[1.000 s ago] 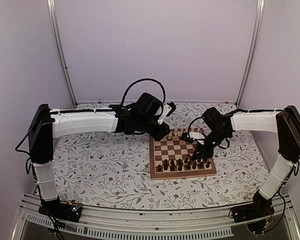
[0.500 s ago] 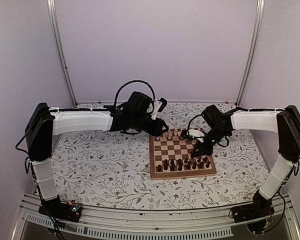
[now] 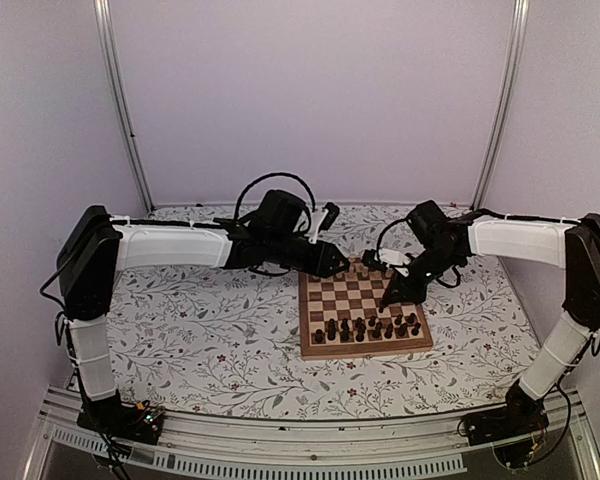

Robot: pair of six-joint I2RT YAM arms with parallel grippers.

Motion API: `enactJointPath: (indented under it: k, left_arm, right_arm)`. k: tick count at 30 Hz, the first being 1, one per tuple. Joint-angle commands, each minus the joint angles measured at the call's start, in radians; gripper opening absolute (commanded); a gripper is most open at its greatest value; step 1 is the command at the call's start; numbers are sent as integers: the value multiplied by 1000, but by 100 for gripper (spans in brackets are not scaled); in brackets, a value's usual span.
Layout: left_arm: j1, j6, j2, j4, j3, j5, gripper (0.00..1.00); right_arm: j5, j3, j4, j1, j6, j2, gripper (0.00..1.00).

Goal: Set up the chess pieces on the board
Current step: Pick up the chess piece from the chessboard.

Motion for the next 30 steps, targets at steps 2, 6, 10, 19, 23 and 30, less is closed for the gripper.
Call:
enactJointPath:
  k: [2, 6, 10, 19, 23, 30]
  left_arm:
    - [39, -79, 11, 99, -42, 100, 35]
    - [46, -134, 24, 146, -61, 165, 37]
    - [46, -132, 28, 157, -70, 167, 37]
    - [49, -68, -16, 120, -97, 122, 37]
    - [83, -50, -88, 97, -159, 45, 37]
    - [130, 23, -172, -27, -199, -42, 37]
  right_arm:
    - [-32, 52, -13, 7, -28, -58, 7]
    - [-87, 90, -33, 7, -41, -70, 7]
    - [-81, 115, -42, 7, -43, -60, 7]
    - [-72, 121, -62, 8, -47, -35, 8]
    - [-68, 165, -90, 21, -46, 7, 8]
    - [-41, 199, -126, 33, -56, 54, 9]
